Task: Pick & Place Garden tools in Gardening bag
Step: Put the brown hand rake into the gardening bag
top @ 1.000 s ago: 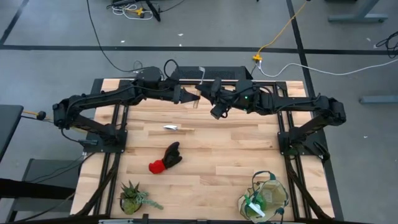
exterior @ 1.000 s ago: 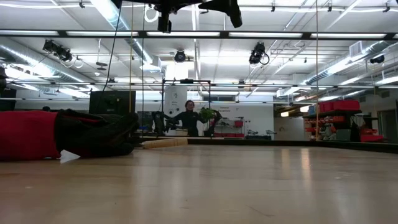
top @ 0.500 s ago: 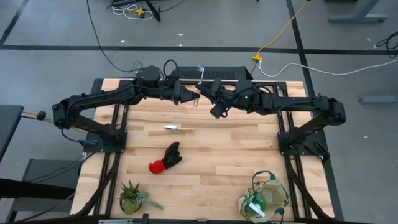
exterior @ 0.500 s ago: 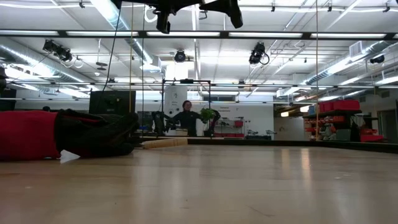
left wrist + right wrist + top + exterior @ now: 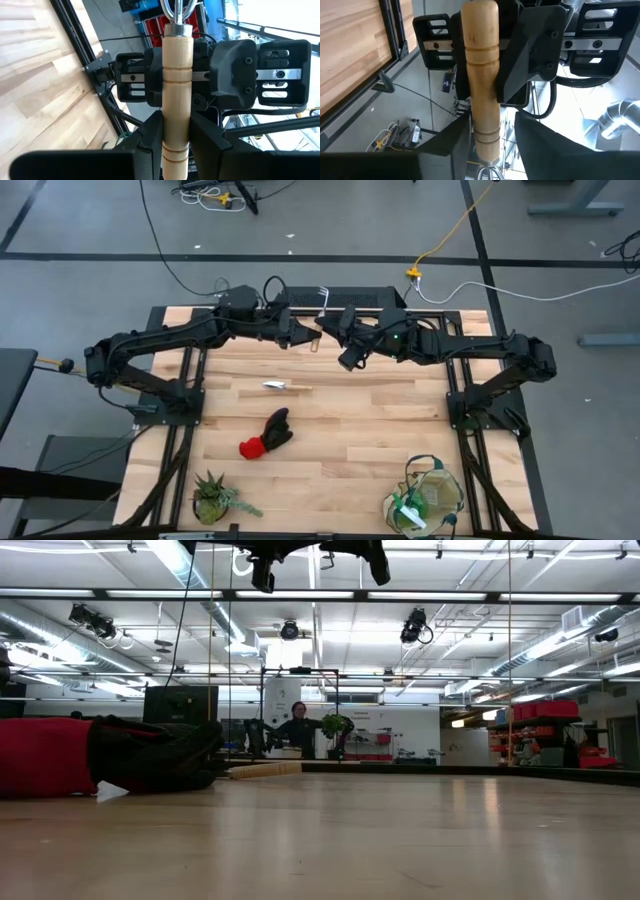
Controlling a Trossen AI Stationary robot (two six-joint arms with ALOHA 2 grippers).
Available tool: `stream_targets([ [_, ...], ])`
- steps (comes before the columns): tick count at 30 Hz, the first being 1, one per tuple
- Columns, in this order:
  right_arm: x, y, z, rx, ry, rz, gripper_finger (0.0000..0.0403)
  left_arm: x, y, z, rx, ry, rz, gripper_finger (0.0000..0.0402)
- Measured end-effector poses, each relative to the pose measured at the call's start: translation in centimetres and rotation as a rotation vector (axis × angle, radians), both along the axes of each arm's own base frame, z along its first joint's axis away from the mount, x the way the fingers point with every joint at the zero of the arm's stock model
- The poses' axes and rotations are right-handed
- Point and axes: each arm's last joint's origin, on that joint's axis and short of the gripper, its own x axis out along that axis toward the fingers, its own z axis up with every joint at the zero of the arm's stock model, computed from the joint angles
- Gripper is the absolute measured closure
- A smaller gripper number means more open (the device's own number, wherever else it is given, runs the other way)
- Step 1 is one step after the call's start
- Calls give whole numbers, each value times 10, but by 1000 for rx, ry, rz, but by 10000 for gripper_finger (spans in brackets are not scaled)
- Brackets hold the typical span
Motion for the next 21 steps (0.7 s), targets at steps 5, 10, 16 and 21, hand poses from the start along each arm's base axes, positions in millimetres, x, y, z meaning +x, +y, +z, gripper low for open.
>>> stream_targets([
  [5,0,1,0,0,3,3,290,0,0,0,-2,-4,-2,314],
  [10,0,1,-1,-2,6,3,318,0,0,1,-6,-5,-10,314],
  [16,0,1,0,-3,6,3,329,0,0,1,-18,-4,-11,314],
  [21,0,1,0,-3,6,3,329,0,0,1,-13,-4,-6,314],
])
